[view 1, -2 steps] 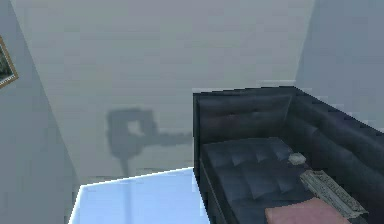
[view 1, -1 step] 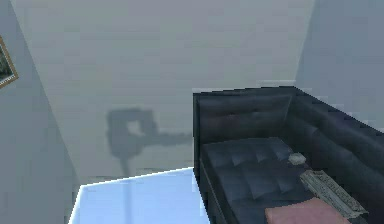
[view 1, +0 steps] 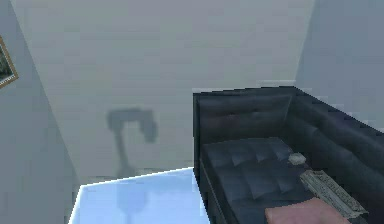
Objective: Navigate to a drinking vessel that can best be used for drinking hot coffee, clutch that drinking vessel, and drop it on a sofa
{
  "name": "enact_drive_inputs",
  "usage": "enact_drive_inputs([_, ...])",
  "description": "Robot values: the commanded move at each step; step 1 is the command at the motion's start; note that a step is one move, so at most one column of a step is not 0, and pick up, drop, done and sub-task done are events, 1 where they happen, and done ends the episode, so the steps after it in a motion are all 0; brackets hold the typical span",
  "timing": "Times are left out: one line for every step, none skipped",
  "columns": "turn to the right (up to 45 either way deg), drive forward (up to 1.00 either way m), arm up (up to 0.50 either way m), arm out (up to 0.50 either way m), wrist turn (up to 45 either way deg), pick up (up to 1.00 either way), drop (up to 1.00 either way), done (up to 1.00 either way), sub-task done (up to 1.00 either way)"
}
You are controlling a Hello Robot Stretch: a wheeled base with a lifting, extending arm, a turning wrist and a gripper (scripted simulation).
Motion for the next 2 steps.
enact_drive_inputs([0.0, 0.00, -0.32, 0.00, 0.0, 0.00, 0.00, 0.00, 0.00])
enact_drive_inputs([0.0, 0.00, 0.00, 0.00, 0.0, 0.00, 1.00, 0.00, 0.00])
